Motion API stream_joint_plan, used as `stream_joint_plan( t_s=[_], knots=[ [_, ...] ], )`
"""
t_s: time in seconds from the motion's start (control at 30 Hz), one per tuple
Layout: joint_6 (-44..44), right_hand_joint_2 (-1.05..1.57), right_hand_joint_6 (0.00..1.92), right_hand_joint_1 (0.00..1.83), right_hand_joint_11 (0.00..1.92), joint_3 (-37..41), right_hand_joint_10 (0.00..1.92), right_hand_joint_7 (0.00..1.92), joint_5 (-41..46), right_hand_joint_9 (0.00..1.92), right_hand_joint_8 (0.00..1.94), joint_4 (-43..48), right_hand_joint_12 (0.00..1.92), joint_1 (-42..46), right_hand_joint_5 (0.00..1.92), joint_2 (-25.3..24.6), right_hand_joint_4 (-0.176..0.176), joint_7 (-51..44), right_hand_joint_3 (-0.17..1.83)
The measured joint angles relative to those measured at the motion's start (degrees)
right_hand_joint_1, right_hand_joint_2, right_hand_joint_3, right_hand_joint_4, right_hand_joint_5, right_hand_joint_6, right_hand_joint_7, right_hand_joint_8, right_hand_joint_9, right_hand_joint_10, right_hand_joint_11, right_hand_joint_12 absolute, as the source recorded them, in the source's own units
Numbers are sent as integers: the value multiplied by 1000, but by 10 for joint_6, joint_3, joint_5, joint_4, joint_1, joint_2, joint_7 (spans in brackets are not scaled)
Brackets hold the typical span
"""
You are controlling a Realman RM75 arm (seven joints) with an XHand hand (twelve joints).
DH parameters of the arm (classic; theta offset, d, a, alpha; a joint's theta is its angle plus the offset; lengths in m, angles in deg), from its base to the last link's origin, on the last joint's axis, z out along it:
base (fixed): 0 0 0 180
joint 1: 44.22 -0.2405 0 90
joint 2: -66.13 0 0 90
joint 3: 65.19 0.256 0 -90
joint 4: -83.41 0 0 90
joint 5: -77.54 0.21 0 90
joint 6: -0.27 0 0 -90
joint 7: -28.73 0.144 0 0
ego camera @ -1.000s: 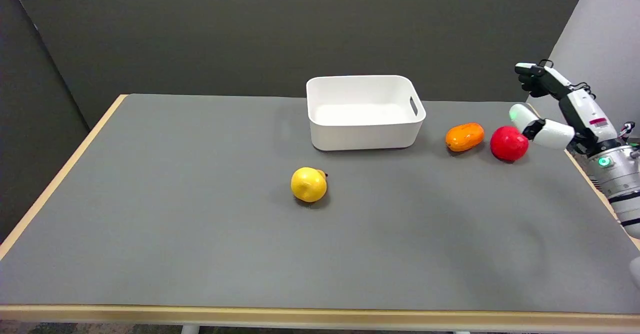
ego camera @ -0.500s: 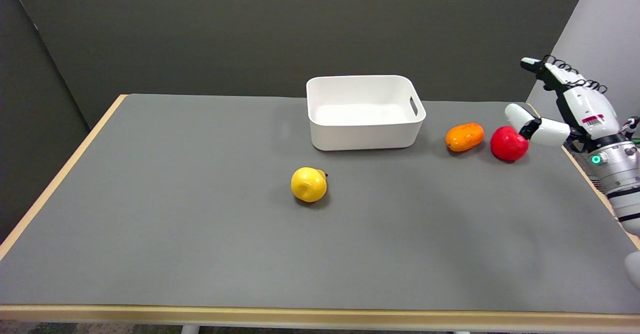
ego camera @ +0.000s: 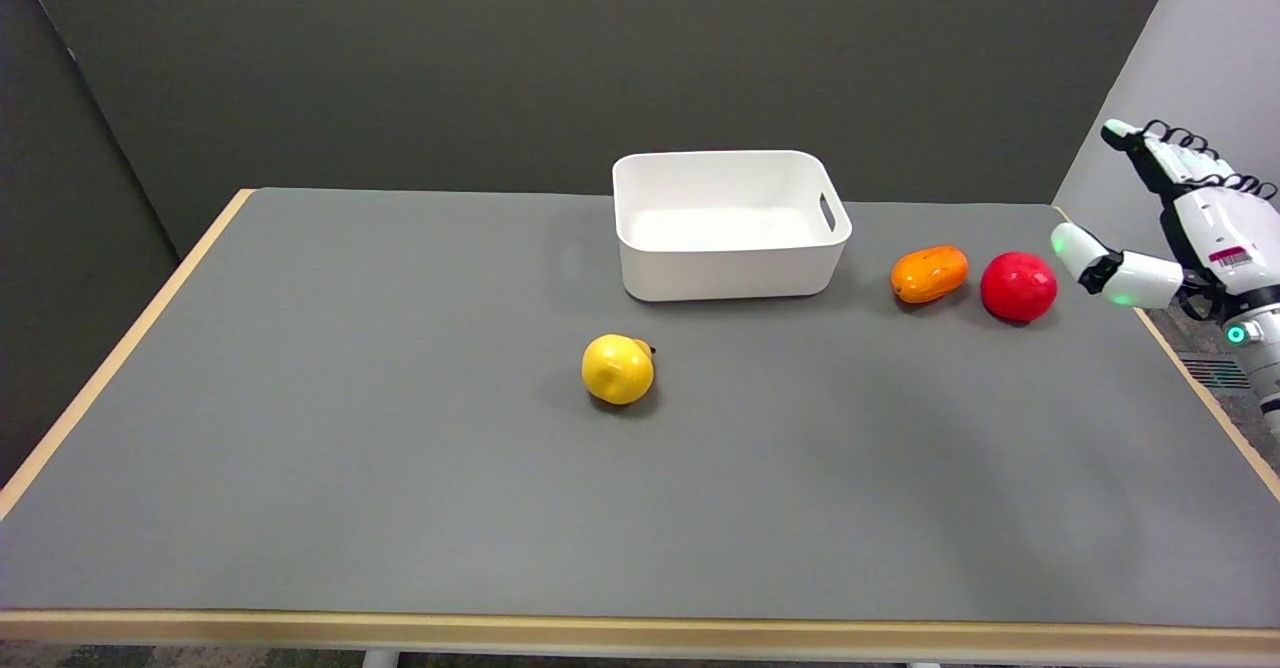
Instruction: Pick up tomato.
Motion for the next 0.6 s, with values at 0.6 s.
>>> stream_joint_plan(
  t_s=[0.6],
  knots=[
    [227, 513, 141, 205, 22, 5, 379, 22, -21, 17, 126, 64, 847, -66, -1, -7, 72, -1, 1004]
  ],
)
